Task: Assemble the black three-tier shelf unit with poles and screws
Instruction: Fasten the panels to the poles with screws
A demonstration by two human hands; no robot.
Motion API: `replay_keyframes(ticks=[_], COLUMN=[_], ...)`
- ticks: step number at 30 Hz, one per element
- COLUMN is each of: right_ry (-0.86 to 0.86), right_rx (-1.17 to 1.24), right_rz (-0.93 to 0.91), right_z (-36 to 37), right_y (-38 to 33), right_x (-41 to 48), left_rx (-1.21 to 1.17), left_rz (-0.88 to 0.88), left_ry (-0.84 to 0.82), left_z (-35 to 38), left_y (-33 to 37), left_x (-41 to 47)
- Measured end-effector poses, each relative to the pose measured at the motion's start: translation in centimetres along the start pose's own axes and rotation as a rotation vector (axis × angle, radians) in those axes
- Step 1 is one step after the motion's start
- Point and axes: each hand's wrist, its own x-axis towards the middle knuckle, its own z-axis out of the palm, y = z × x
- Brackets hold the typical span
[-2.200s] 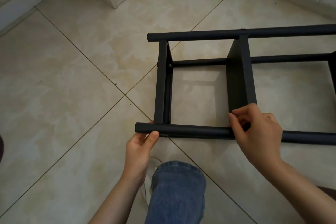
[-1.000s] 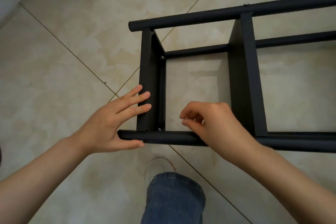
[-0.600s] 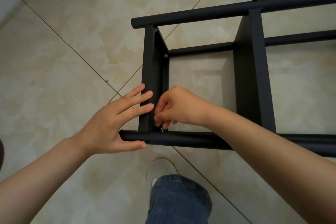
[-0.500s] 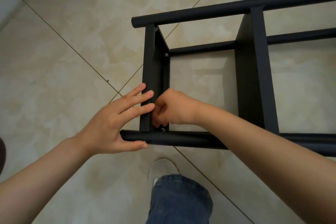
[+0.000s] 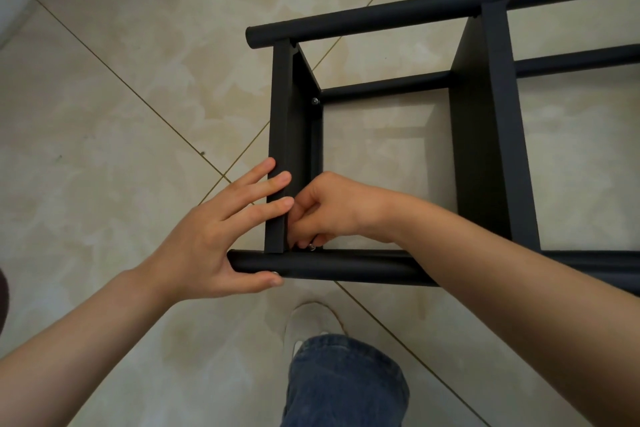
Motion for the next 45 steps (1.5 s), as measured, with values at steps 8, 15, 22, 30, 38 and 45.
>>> replay_keyframes(ticks=[8, 15, 22, 30, 38, 45], right_ry=[-0.022, -0.059, -0.146, -0.182, -0.235, -0.212], right_rx=[0.041, 0.061, 0.156, 0.229, 0.261, 0.118], right_rz=[0.037, 0.036, 0.092, 0.136, 0.184, 0.181], right_z=[0.00, -0.26, -0.78, -0.85, -0.89, -0.72], right_y=[-0.04, 0.04, -0.04, 0.24, 0.43, 0.32], right_x=[0.01, -0.06, 0.03, 0.63, 0.30, 0.36], left_rx=[0.002, -0.002, -0.008, -0.027, -0.017, -0.013], left_rz=[-0.002, 0.003, -0.001, -0.011, -0.013, -0.021], left_ry=[0.000, 0.004, 0.003, 0.014, 0.003, 0.005], left_z=[0.02, 0.09, 0.13, 0.21, 0.07, 0.02], left_y=[-0.08, -0.19, -0.16, 0.06, 0.14, 0.15], left_x=[-0.10, -0.12, -0.17, -0.11, -0.07, -0.16])
